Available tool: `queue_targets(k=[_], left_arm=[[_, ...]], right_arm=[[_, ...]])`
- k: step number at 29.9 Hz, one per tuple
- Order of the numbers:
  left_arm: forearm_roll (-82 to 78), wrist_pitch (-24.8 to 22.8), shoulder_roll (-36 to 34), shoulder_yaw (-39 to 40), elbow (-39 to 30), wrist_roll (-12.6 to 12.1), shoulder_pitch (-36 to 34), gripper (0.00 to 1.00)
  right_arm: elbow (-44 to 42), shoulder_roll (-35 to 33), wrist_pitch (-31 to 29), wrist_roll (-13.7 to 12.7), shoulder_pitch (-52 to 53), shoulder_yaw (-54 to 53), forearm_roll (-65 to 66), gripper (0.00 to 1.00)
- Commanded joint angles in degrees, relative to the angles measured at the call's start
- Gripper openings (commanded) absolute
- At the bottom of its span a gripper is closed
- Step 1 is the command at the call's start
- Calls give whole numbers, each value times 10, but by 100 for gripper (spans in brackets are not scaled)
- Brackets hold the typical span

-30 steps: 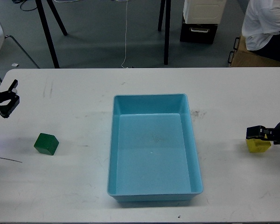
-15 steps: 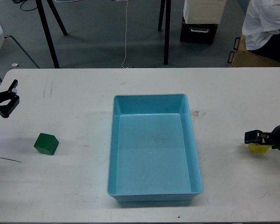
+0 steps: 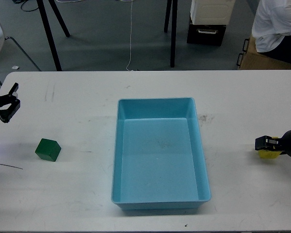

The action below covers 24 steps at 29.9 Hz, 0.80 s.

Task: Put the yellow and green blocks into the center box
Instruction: 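Lower the right gripper onto the yellow cube and close it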

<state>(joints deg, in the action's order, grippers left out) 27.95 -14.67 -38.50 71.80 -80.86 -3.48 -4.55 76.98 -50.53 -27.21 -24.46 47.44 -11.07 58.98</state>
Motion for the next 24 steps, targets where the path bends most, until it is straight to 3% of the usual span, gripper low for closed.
queue_targets(k=[1,24], left_arm=[[-1,0,0,0,0,-1,0,100],[-1,1,0,-1,0,-1,0,100]], right_arm=[[1,0,0,0,0,0,0,62],[6,-9,4,1,-1,-1,-5,56]])
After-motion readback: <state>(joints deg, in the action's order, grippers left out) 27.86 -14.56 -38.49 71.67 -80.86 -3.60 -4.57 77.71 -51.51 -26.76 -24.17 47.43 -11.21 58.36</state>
